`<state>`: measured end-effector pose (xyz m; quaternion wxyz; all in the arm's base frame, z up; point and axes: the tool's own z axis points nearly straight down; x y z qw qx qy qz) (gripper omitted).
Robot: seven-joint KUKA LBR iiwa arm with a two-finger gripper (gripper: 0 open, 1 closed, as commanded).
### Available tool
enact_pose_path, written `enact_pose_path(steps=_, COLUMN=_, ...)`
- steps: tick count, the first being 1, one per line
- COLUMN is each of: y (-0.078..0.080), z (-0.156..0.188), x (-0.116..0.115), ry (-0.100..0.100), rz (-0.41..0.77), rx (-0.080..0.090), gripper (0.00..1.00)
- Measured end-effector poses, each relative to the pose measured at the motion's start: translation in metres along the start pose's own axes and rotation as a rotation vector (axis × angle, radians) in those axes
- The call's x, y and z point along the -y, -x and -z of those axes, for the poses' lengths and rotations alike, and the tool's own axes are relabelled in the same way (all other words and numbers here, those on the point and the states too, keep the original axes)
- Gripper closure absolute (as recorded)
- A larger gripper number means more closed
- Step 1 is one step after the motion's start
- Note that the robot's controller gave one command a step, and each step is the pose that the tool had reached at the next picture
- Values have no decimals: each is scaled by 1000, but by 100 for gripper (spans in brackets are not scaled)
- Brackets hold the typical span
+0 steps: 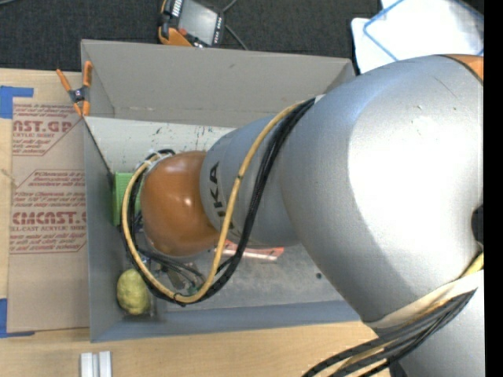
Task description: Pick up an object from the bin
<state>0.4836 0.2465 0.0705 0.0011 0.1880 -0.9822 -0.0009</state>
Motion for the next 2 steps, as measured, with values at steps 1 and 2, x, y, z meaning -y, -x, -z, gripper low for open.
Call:
enact_pose_path(steps=1, y=-2, z=13, x=0, ry=0, rz=0, rx=-8, gripper=100)
enact_pose_path(steps=2, y=-2, z=35, x=-1, ry=0, rz=0, rx=-4, gripper=100)
